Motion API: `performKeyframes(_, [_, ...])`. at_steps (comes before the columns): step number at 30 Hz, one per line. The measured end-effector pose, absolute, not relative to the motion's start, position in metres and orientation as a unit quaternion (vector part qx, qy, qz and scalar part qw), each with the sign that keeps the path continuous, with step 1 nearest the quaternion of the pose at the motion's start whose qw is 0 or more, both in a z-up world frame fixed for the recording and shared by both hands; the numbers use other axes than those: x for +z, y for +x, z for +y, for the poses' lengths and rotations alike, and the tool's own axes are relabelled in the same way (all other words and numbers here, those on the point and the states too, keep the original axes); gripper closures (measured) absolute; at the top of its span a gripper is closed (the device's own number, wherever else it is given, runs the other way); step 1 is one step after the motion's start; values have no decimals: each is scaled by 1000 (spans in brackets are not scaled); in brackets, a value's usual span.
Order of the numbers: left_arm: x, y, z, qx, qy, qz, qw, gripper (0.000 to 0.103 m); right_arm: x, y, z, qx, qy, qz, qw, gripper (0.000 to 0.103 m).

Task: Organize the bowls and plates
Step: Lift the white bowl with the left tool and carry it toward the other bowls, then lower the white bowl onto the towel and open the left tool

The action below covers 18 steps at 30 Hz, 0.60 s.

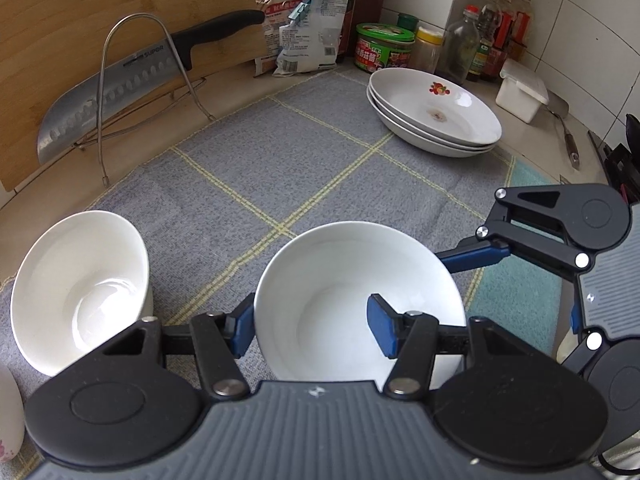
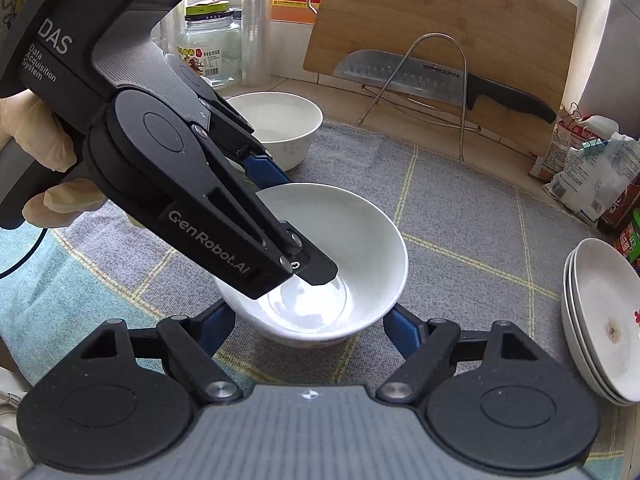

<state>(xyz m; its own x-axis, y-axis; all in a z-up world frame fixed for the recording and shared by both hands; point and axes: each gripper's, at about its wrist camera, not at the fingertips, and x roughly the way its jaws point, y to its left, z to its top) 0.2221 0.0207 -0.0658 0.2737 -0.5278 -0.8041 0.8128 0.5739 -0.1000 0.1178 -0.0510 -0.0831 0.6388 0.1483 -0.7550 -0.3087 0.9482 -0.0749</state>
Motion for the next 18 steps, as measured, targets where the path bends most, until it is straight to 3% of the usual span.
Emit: performKeyframes(18, [-70, 227, 18, -426, 163, 426, 781, 45, -79, 124, -58, 125, -71, 411, 900, 19])
